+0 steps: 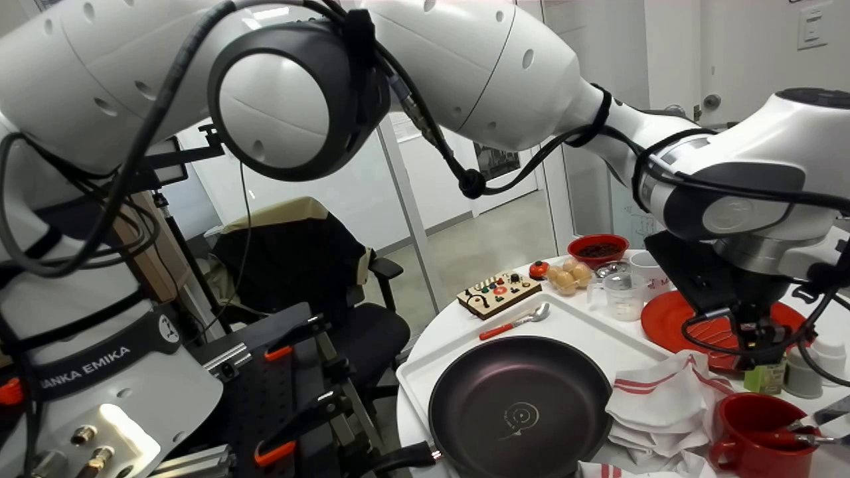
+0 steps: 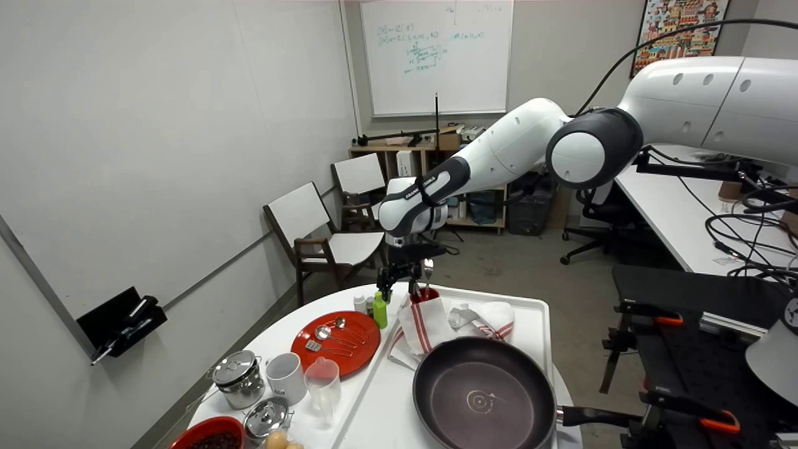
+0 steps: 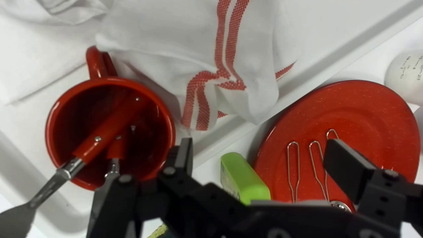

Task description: Put the fork and knife in the red cup and move it to the right

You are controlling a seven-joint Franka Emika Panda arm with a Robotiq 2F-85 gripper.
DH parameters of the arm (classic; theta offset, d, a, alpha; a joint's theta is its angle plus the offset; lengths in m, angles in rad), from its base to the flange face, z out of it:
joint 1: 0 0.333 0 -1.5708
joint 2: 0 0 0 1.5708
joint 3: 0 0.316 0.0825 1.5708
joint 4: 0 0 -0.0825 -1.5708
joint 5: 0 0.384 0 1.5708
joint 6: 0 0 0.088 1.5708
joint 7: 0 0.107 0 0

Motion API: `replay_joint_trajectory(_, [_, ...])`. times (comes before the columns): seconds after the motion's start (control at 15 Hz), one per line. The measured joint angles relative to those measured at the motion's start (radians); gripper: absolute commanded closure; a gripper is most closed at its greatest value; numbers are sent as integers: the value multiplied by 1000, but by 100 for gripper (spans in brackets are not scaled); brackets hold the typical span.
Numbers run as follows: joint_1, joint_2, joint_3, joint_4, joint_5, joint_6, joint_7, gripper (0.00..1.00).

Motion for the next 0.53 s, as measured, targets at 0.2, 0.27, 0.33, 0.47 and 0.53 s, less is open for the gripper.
replay_joint_trajectory(0.2, [0, 1, -1, 0, -1, 0, 0, 0])
replay_joint_trajectory(0.27, [0, 2, -2, 0, -1, 0, 1, 0])
replay_joint_trajectory(0.33, [-1, 4, -3, 0, -1, 0, 1, 0])
replay_joint_trajectory(0.47, [-3, 7, -8, 1, -1, 0, 1, 0])
replay_joint_trajectory(0.53, [-5, 9, -11, 1, -2, 0, 2, 0])
